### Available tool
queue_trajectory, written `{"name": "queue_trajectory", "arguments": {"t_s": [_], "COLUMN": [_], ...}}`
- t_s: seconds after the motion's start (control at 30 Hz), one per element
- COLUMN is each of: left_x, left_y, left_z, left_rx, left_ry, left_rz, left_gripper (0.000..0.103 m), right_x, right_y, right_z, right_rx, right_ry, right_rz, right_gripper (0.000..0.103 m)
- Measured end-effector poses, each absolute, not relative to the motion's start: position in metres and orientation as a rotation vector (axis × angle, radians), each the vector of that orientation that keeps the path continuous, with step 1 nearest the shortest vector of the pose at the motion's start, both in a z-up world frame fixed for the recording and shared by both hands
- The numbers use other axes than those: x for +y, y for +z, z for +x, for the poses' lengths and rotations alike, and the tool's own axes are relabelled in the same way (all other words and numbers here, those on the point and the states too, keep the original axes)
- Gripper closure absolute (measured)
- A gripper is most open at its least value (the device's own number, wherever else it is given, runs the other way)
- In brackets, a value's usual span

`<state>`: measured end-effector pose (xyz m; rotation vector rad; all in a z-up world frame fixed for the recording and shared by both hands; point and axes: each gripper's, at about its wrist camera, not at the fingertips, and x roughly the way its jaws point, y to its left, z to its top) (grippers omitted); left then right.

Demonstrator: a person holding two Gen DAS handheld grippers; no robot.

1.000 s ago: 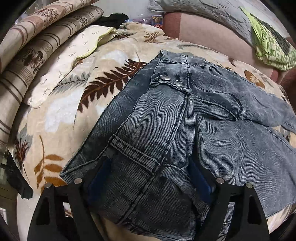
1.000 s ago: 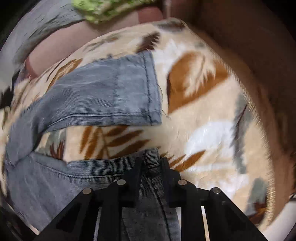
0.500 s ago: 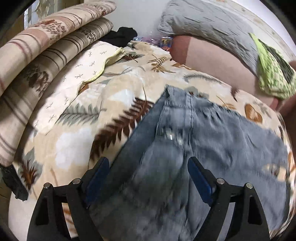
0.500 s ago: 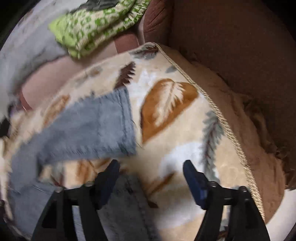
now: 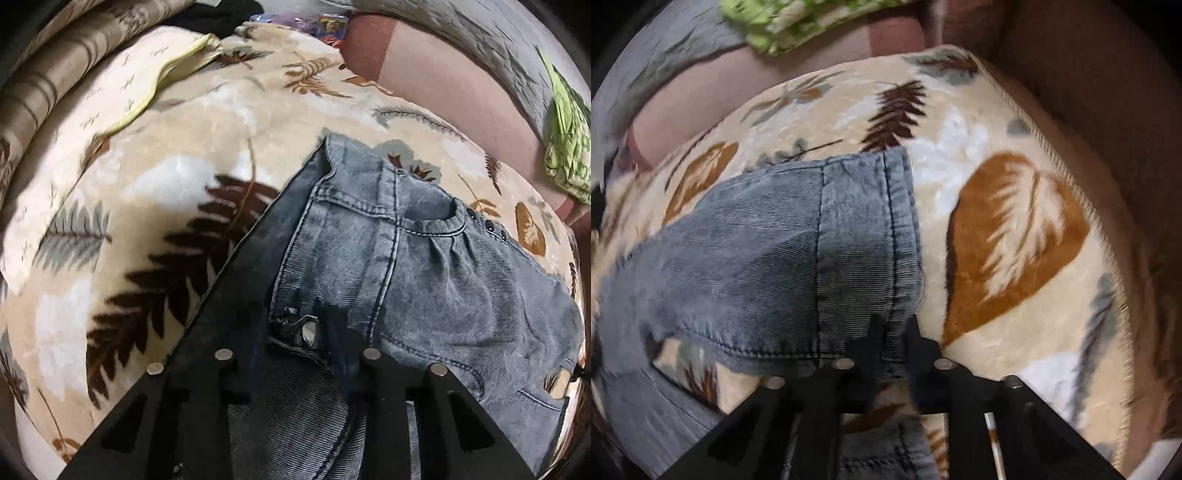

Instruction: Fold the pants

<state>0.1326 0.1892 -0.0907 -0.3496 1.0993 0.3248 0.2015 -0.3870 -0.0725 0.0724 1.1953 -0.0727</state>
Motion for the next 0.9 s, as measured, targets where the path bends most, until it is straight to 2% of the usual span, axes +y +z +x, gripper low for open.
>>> {"name": "queue_trajectory", "arguments": {"t_s": [0.17, 0.23, 0.3, 0.4, 0.43, 0.47, 0.5, 0.53, 0.57, 0.6, 0.63, 0.67, 0.7, 0.73, 0.8, 0.83, 0.87, 0.9], "left_x": [0.194, 0.192, 0.198, 0.204, 0.204, 0.202, 0.202, 0.203, 0.204, 0.204, 0.203, 0.201, 0.201, 0.201, 0.206, 0.208, 0.211, 0.214], "left_y": [-0.066, -0.068, -0.089, -0.093, -0.087, -0.079, -0.075, -0.07, -0.066, -0.067, -0.072, -0.08, -0.083, -0.085, -0.077, -0.07, -0.061, -0.054], "left_z": [0.12, 0.115, 0.12, 0.12, 0.12, 0.12, 0.118, 0.118, 0.117, 0.117, 0.119, 0.124, 0.133, 0.136, 0.139, 0.143, 0.15, 0.16], "left_rx": [0.99, 0.987, 1.061, 1.077, 1.065, 1.051, 1.038, 1.019, 0.99, 0.981, 0.997, 1.046, 1.077, 1.103, 1.084, 1.054, 1.02, 0.999], "left_ry": [0.35, 0.361, 0.369, 0.359, 0.352, 0.356, 0.364, 0.372, 0.373, 0.373, 0.371, 0.377, 0.381, 0.359, 0.334, 0.36, 0.376, 0.372], "left_rz": [-0.315, -0.289, -0.325, -0.359, -0.357, -0.335, -0.324, -0.325, -0.347, -0.356, -0.343, -0.305, -0.276, -0.26, -0.299, -0.293, -0.29, -0.299], "left_gripper": [0.071, 0.071, 0.069, 0.063, 0.058, 0.055, 0.045, 0.029, 0.021, 0.016, 0.016, 0.018, 0.044, 0.065, 0.065, 0.061, 0.053, 0.032], "right_x": [-0.389, -0.394, -0.407, -0.424, -0.426, -0.426, -0.425, -0.424, -0.424, -0.423, -0.42, -0.413, -0.41, -0.408, -0.41, -0.413, -0.416, -0.419], "right_y": [-0.038, -0.043, -0.07, -0.088, -0.08, -0.07, -0.061, -0.05, -0.046, -0.048, -0.056, -0.079, -0.096, -0.094, -0.079, -0.067, -0.058, -0.05], "right_z": [0.184, 0.176, 0.179, 0.182, 0.179, 0.176, 0.173, 0.169, 0.167, 0.166, 0.169, 0.176, 0.179, 0.177, 0.177, 0.178, 0.182, 0.187], "right_rx": [1.106, 1.11, 1.19, 1.213, 1.196, 1.16, 1.126, 1.077, 1.049, 1.043, 1.085, 1.213, 1.295, 1.256, 1.23, 1.188, 1.158, 1.137], "right_ry": [-0.113, -0.104, -0.09, -0.097, -0.096, -0.079, -0.073, -0.08, -0.083, -0.082, -0.081, -0.073, -0.07, -0.072, -0.065, -0.064, -0.082, -0.094], "right_rz": [0.002, 0.039, 0.11, 0.25, 0.272, 0.275, 0.27, 0.267, 0.274, 0.279, 0.259, 0.196, 0.155, 0.132, 0.16, 0.184, 0.19, 0.196], "right_gripper": [0.092, 0.091, 0.085, 0.071, 0.055, 0.034, 0.029, 0.024, 0.021, 0.021, 0.022, 0.029, 0.029, 0.029, 0.03, 0.029, 0.029, 0.029]}}
